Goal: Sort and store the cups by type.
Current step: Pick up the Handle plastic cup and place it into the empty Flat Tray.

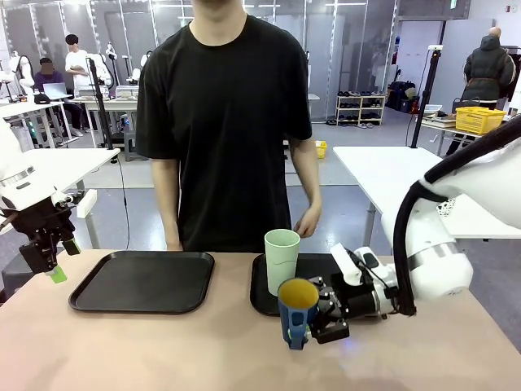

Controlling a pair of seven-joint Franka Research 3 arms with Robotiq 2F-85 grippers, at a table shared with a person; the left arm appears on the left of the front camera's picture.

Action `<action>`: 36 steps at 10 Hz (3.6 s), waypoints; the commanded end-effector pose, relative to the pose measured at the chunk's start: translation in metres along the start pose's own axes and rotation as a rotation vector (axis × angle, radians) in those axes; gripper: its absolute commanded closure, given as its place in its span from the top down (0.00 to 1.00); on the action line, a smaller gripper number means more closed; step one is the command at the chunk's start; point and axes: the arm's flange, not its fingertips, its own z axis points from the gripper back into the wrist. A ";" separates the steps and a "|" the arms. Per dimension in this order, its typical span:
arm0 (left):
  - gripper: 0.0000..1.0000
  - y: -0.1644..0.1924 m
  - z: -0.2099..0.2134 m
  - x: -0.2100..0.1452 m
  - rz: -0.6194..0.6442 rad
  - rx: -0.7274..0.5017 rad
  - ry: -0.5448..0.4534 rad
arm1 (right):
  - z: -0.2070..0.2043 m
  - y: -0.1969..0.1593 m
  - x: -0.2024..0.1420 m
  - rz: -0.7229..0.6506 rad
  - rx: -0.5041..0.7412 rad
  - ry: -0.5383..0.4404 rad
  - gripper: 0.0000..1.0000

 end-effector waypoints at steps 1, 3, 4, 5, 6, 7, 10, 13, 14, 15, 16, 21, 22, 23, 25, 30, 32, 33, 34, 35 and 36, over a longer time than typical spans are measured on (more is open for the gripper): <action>1.00 0.001 0.001 0.000 0.002 0.014 0.005 | 0.004 0.011 0.029 -0.023 -0.040 0.027 0.80; 1.00 0.001 0.001 0.000 0.002 0.014 0.005 | 0.005 0.011 0.037 -0.026 -0.048 0.035 0.80; 1.00 0.001 0.001 0.000 0.002 0.014 0.005 | 0.005 0.010 0.037 -0.029 -0.056 0.037 0.80; 1.00 0.001 0.001 0.000 0.002 0.014 0.005 | 0.005 0.010 0.037 -0.035 -0.069 0.036 0.80; 1.00 0.001 0.001 0.000 0.002 0.014 0.005 | 0.010 0.008 0.038 0.001 -0.031 0.029 0.80; 1.00 0.001 0.001 0.000 0.002 0.014 0.005 | 0.010 0.008 0.038 0.001 -0.031 0.029 0.80; 1.00 0.001 0.001 0.000 0.002 0.014 0.005 | 0.010 0.010 0.036 -0.004 -0.035 0.035 0.80; 1.00 0.001 0.001 0.000 0.002 0.014 0.005 | -0.052 0.000 0.046 0.026 0.064 -0.017 0.80; 1.00 0.001 0.001 0.000 0.002 0.014 0.005 | -0.074 -0.002 0.049 0.033 0.084 -0.021 0.80; 1.00 0.001 0.001 0.000 0.002 0.014 0.005 | -0.094 -0.005 0.051 0.024 0.085 -0.024 0.80; 1.00 0.001 0.001 0.000 0.002 0.014 0.005 | -0.115 -0.010 0.052 0.017 0.092 -0.083 0.80; 1.00 0.001 0.001 0.000 0.002 0.014 0.005 | -0.202 -0.044 0.047 -0.058 -0.046 -0.144 0.80; 1.00 0.001 0.001 0.000 0.002 0.014 0.005 | -0.215 -0.047 0.046 -0.057 -0.080 -0.127 0.80; 1.00 0.001 0.001 0.000 0.002 0.014 0.005 | -0.227 -0.049 0.047 -0.052 -0.125 -0.137 0.80; 1.00 0.001 0.001 0.000 0.002 0.014 0.005 | -0.250 -0.053 0.045 -0.071 -0.227 -0.168 0.80; 1.00 0.001 0.001 0.000 0.002 0.014 0.005 | -0.251 -0.057 0.047 -0.101 -0.230 -0.196 0.80; 1.00 0.001 0.001 0.000 0.002 0.014 0.005 | -0.256 -0.062 0.046 -0.112 -0.248 -0.213 0.80; 1.00 0.001 0.001 0.000 0.002 0.014 0.005 | -0.265 -0.065 0.044 -0.141 -0.278 -0.198 0.80; 1.00 0.001 0.001 0.000 0.002 0.014 0.005 | -0.273 -0.066 0.042 -0.133 -0.323 -0.169 0.80; 1.00 0.001 0.001 0.000 0.002 0.014 0.005 | -0.278 -0.067 0.040 -0.138 -0.355 -0.178 0.80; 1.00 0.001 0.001 0.000 0.002 0.014 0.005 | -0.279 -0.069 0.039 -0.136 -0.387 -0.176 0.80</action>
